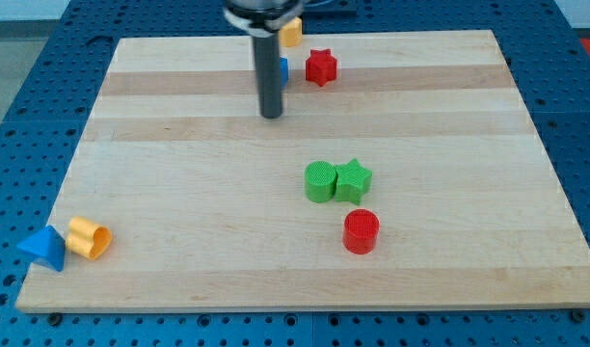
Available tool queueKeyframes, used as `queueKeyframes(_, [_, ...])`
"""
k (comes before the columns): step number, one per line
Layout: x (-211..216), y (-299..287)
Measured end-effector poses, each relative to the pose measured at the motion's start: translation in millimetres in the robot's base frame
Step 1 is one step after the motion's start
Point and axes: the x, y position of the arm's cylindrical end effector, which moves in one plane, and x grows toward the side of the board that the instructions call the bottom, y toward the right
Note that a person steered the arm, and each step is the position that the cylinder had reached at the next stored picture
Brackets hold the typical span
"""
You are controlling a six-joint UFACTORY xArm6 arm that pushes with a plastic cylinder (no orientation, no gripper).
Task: Nudge the yellow hexagon a bit right
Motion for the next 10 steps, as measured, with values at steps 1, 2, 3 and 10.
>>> queueKeyframes(1, [-40, -9])
queueKeyframes(2, [-82, -9])
queueKeyframes(3, [-95, 1])
queueKeyframes(10, [-159, 21])
